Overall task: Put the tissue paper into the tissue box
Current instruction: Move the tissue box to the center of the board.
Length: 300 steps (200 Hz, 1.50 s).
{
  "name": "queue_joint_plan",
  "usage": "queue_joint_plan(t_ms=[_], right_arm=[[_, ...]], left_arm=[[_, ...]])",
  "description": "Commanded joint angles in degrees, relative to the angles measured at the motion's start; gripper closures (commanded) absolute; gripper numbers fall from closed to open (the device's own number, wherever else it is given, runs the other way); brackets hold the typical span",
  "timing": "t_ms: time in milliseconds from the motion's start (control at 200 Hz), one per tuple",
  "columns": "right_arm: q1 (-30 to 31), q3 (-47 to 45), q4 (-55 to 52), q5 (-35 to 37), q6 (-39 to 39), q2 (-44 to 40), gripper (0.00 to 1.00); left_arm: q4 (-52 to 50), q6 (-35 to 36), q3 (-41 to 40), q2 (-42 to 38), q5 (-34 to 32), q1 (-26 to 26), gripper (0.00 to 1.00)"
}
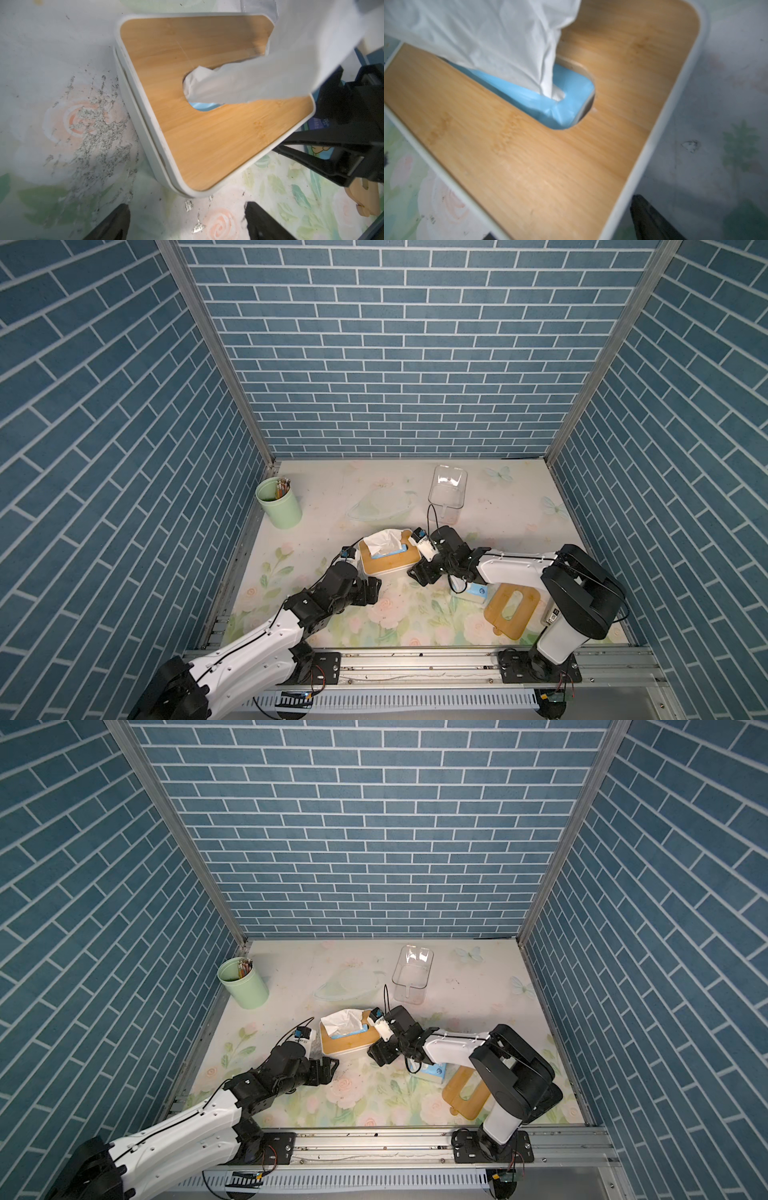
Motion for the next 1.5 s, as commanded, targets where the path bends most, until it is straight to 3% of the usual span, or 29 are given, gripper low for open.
queue_joint_plan(t_ms=[0, 135, 225, 440, 635, 835, 970, 1165, 1315, 1495], right_arm=[[0.04, 1.79, 2.08, 0.89, 2.89, 0.64, 0.21], [-0.18, 2.44, 2.23, 0.98, 3.96, 0.6, 0.22], [-0.61, 3.35, 2.2, 1.07, 4.67, 1.2, 0.22], [-2.44, 7.96, 1.3, 1.2, 5.4, 3.81, 0.22], [-4.42, 14.62, 0.39, 2.55, 6.89, 8.71, 0.23], [-6.13, 21.9, -2.22, 4.87, 7.51, 13.58, 0.22], [-7.22, 22.65, -3.74, 4.95, 7.19, 11.22, 0.21], [-9.01, 19.81, -8.44, 4.82, 4.25, 0.72, 0.18], [-15.11, 18.06, -12.42, 7.44, 2.75, -6.95, 0.17], [-22.55, 22.9, -17.82, 12.62, 1.85, -6.05, 0.17]], left_arm=[[4.98, 3.45, 0.35, 3.24, -1.99, -0.42, 0.18], [9.87, 4.63, 1.12, 6.99, -2.97, -0.4, 0.35], [13.33, 5.26, 1.97, 9.74, -5.14, -0.34, 0.4], [16.62, 10.2, 7.97, 17.95, -12.31, 0.98, 0.44], [21.75, 14.17, 15.01, 26.98, -11.28, 6.4, 0.45], [22.29, 17.83, 24.78, 37.42, -9.05, 9.24, 0.44], [21.35, 17.52, 29.73, 41.62, -6.9, 9.86, 0.43], [20.3, 15.83, 28.4, 37.49, -3.9, 9.71, 0.34], [19.15, 15.3, 26.5, 32.66, -2.22, 9.51, 0.26], [17.43, 15.21, 27.53, 31.85, -0.67, 8.56, 0.2]])
